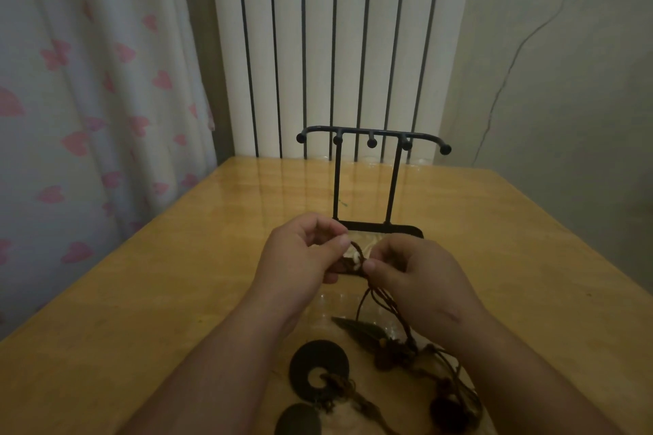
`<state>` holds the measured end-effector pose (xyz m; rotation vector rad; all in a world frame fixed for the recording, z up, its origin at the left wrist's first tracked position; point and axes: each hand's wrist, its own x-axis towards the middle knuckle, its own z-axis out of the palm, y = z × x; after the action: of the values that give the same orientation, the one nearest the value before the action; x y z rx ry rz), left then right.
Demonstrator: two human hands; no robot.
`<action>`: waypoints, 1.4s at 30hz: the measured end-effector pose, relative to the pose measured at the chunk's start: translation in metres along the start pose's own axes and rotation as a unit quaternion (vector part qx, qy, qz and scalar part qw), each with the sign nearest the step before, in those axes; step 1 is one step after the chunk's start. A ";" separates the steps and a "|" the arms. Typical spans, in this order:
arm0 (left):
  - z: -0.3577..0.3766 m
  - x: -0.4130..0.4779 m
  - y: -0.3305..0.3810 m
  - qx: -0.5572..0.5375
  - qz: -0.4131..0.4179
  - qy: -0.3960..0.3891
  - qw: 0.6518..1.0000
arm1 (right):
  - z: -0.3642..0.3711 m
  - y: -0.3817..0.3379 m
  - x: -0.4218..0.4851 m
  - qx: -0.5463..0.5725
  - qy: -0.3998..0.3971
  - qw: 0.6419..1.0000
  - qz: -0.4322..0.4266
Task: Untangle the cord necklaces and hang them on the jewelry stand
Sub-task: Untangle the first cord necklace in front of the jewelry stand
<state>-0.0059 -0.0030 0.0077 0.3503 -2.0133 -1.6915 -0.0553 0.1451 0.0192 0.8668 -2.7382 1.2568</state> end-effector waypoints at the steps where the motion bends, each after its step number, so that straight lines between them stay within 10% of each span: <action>1: 0.000 0.000 0.000 -0.007 -0.004 0.002 1.000 | -0.001 0.000 0.000 0.025 -0.002 1.000 0.000; 13: 0.002 -0.001 0.001 -0.021 -0.016 0.000 1.000 | -0.009 -0.001 0.000 0.367 0.049 0.927 0.062; 27: -0.004 -0.008 0.010 -0.034 0.099 -0.055 0.993 | -0.005 0.012 0.007 0.281 0.176 0.942 0.053; 42: -0.006 -0.008 0.011 -0.013 0.123 -0.030 0.992 | 0.000 0.008 0.006 0.223 0.021 0.974 0.025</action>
<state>0.0048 -0.0019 0.0171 0.0394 -1.9816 -1.5889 -0.0638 0.1463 0.0151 0.7787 -2.4933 1.9186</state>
